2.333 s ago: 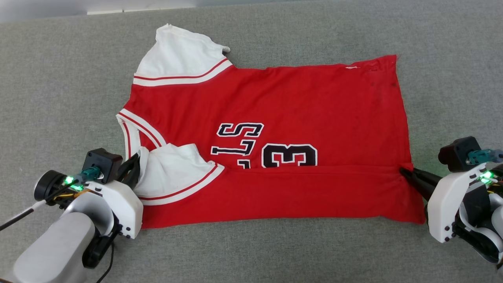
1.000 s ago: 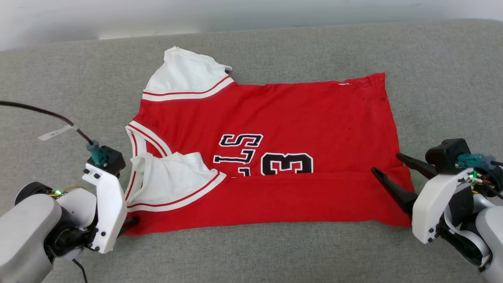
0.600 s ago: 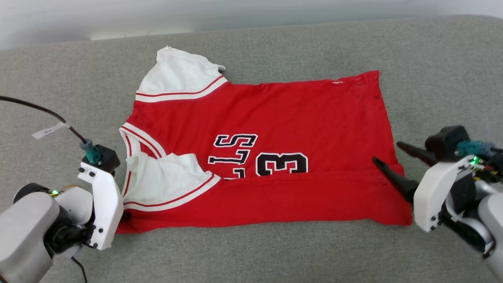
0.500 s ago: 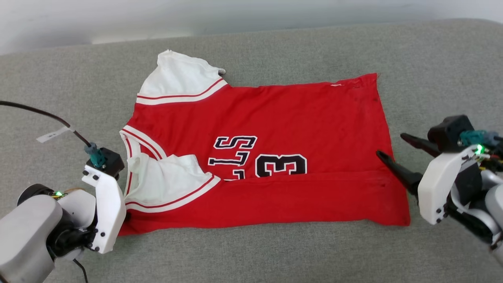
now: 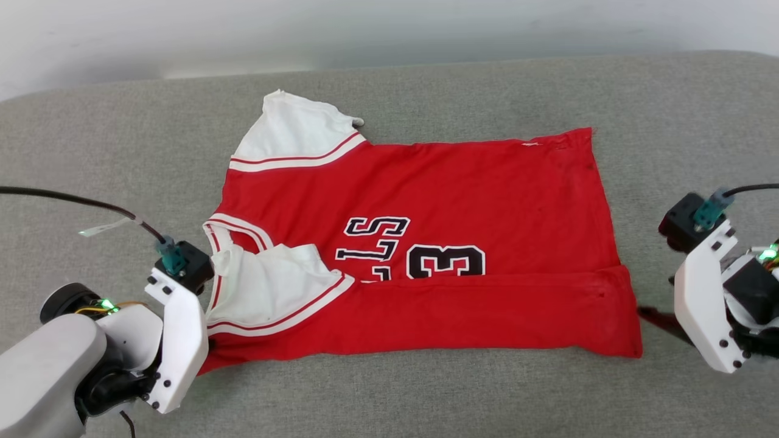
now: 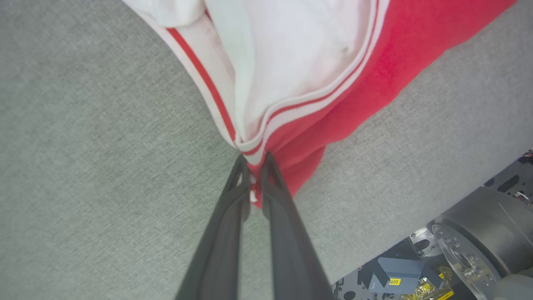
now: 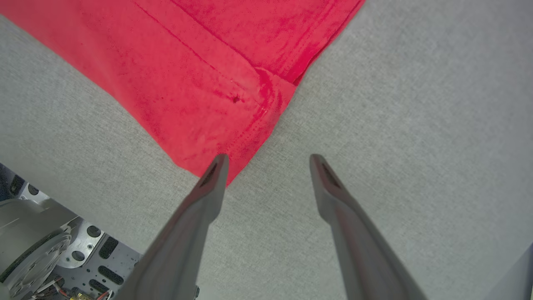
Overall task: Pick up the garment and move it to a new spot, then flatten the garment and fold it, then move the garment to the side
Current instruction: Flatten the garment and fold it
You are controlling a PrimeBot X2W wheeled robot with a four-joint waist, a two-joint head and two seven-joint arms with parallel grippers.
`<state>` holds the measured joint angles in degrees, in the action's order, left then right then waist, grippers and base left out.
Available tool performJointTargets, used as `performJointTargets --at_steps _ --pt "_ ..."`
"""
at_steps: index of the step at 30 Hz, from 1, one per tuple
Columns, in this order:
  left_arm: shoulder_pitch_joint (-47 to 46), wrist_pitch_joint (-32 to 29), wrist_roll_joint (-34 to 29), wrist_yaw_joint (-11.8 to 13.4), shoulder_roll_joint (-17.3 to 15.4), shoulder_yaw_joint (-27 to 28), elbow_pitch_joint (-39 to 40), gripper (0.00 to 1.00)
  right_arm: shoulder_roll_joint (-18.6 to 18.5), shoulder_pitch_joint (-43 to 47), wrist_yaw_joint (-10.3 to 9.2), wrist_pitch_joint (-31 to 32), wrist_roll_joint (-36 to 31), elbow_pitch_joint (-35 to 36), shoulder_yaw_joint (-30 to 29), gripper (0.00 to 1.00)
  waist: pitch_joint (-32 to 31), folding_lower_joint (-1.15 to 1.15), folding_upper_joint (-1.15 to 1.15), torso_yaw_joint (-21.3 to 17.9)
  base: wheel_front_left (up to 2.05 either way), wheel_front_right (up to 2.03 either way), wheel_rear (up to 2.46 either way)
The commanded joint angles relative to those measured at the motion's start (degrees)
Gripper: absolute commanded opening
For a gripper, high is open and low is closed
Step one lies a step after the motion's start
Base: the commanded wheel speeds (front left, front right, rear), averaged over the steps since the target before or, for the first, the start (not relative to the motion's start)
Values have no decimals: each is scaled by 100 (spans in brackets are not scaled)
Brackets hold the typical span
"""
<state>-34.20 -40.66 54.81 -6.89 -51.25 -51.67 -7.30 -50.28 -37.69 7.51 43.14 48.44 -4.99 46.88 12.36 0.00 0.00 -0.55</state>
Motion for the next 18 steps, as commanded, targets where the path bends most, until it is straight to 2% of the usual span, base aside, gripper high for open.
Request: performJointTargets --at_steps 1,7,15,16,17,18 --pt "27 -9 -59 8 15 -25 91 0 -23 -98 -4 182 110 -43 123 100 53 0 0 46 0 0 0" --pt "-128 -34 -155 66 83 -47 308 0 313 90 -4 175 347 -534 444 100 240 0 0 153 0 0 0" --pt "-116 11 -159 98 87 -49 328 0 1150 533 5 -197 425 -1404 1058 100 397 0 0 186 0 0 0" --pt "-97 21 -152 109 83 -45 315 0 1194 543 5 -239 462 -1447 1098 74 399 0 0 180 0 0 0" --pt "-66 43 -134 121 82 -39 301 0 1219 523 5 -342 469 -1467 1104 26 397 0 0 171 0 0 0" --pt "-27 56 -108 124 86 -36 287 0 1217 481 5 -423 490 -1481 1097 0 382 0 0 160 0 0 0"
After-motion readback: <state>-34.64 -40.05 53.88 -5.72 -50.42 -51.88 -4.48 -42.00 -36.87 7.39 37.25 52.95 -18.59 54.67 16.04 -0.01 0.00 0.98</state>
